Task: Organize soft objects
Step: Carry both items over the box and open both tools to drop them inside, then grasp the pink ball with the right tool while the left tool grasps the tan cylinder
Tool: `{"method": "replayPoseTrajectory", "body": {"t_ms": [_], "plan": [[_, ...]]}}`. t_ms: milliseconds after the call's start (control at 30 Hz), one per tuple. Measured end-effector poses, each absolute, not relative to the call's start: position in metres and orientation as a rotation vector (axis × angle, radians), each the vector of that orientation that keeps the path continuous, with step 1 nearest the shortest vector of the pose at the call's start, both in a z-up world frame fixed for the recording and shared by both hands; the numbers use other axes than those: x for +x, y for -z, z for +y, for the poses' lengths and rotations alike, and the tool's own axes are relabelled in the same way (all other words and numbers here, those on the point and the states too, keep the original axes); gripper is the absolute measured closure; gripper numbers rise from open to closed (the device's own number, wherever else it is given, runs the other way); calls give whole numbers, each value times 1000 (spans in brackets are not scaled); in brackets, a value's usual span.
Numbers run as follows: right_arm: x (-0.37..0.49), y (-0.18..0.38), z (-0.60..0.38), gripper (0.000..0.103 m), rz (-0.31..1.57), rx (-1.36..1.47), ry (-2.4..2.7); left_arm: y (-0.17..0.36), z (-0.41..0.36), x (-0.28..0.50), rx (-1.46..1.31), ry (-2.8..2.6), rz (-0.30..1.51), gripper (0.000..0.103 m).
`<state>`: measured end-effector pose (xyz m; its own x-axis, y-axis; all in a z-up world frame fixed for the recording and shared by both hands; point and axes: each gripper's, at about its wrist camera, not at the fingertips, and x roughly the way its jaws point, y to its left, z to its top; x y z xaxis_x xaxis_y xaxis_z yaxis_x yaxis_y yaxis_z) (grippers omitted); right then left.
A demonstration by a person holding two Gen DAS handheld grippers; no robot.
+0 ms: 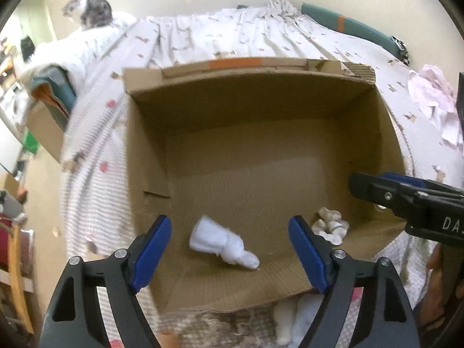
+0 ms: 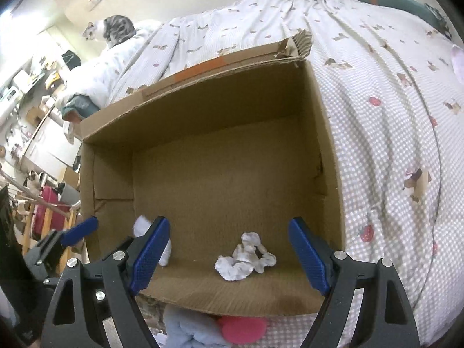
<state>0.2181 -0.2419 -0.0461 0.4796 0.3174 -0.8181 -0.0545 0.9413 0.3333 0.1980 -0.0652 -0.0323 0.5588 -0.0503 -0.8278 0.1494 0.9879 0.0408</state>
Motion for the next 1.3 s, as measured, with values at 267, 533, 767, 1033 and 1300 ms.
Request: {"method": "replayPoseTrajectory", "body": {"t_ms": [267,533,767,1033,1300], "plan": [[199,37,-244,14,1051,276,-228,10,-32,184,11,84,953,19],[157,30,-257,14,1064,240,-235,0,14,141,-93,-39,979,1],[120,36,-275,14,1099,300,-211,24,59,110,-182,-124,1082,1],[99,50,-270,14,1148,329,-200,88,66,107,-146,-102,1267,19],[98,56,-258,14,1164,266,-209,129,59,119,-229,-8,1372,70]]}}
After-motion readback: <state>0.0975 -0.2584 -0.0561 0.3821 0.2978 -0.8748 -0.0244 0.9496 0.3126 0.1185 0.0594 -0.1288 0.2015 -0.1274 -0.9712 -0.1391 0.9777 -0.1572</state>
